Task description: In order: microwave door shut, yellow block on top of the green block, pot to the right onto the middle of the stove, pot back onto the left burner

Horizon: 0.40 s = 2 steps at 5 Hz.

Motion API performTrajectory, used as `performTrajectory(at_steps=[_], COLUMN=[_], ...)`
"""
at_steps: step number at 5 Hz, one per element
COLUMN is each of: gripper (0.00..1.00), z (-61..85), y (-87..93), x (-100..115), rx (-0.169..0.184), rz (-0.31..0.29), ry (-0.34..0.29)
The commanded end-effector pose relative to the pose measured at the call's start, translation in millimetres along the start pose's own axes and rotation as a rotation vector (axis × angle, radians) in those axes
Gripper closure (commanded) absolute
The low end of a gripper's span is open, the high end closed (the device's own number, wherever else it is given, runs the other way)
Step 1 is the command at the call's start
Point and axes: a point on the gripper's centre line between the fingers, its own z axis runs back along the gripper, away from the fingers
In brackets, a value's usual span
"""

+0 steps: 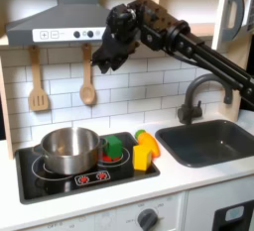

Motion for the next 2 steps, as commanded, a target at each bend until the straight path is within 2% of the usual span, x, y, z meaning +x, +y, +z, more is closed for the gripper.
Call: performTrajectory(at_steps=[1,2], gripper=[1.0,1.0], z=[3.0,6.0], y=[0.8,-1.5], x=[9.9,17.4], rx=[-0.052,-0.077], rz=[-0.008,-0.015], ry=[-0.045,-0.077])
